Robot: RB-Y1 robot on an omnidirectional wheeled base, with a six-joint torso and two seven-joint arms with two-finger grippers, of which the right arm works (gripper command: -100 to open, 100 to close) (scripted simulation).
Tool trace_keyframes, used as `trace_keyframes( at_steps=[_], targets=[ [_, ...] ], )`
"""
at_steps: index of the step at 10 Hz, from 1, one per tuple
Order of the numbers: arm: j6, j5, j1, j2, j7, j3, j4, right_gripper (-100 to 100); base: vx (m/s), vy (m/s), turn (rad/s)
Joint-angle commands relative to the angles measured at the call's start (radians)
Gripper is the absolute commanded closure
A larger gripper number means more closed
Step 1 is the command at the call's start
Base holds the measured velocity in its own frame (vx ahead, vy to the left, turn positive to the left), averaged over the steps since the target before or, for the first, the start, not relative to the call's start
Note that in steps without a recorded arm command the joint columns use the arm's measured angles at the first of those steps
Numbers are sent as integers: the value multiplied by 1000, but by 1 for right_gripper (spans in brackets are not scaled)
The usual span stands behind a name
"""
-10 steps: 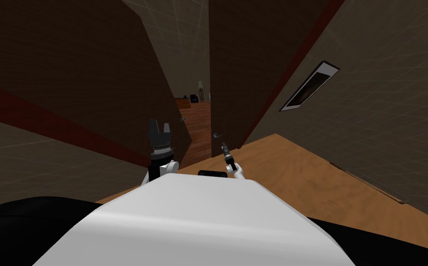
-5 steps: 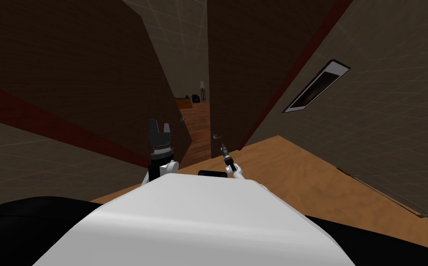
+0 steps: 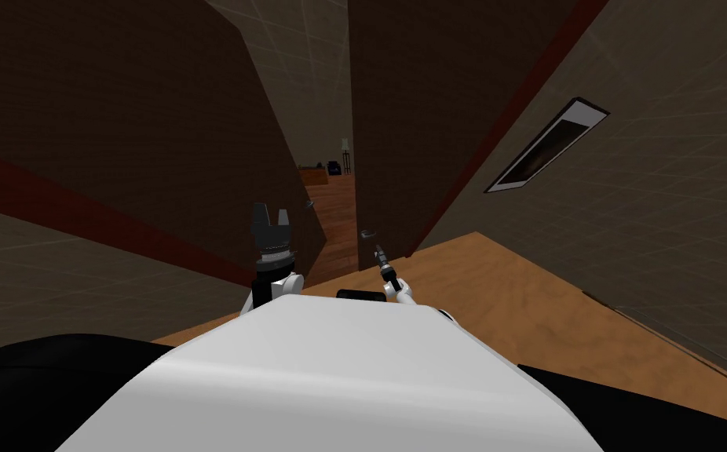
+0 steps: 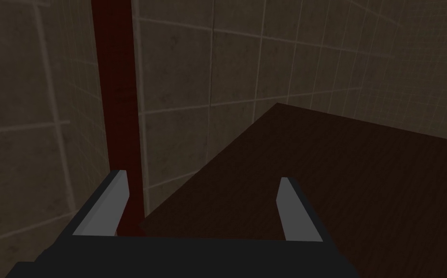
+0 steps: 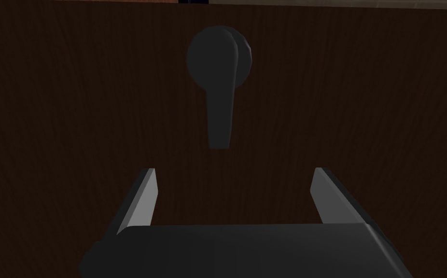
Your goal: Push the door open
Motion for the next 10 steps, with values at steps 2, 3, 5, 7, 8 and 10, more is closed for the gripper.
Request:
trace_keyframes(
  at_steps=[2,3,5,7,8,10],
  targets=[
    [1,-2,3,-8,5,-4,-3,-100,161,82,25],
    [0,-3,3,-9,7,-6,-1,-100,186,68,25],
    [-1,-6,3,-4,11,-10,2,-100,216,50,31],
    [-3,-8,3,8,15,-14,5,-100,193,43,25],
    [-3,-9,2,15,17,-16,7,-100,168,56,25],
    [-1,-8,7,11,15,-14,-1,100,30,11,0]
  ],
)
